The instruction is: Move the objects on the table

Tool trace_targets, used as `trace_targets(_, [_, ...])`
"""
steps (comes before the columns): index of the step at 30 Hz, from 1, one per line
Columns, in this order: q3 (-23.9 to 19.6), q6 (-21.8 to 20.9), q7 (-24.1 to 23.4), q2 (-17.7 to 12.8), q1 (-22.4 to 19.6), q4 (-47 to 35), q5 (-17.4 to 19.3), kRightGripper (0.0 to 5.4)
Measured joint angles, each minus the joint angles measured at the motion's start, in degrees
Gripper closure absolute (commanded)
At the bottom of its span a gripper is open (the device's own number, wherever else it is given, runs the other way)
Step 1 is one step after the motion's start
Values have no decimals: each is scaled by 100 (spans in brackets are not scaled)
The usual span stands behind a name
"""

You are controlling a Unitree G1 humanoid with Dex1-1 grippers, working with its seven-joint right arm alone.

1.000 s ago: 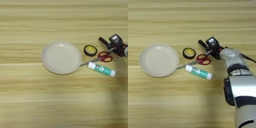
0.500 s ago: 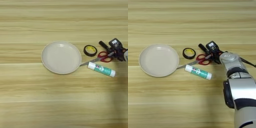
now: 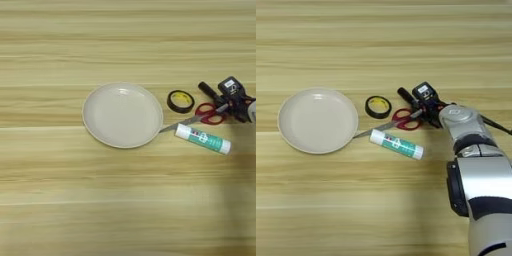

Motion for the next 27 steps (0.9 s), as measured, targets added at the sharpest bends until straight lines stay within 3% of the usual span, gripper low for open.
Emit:
trace_targets(10, [-7, -2, 25, 0, -1, -3, 5, 447])
trace_targets(12, [-7, -3, 33, 0, -1, -4, 6, 406])
trace_targets(27, [-90, -30, 299, -4, -3, -60, 116, 252])
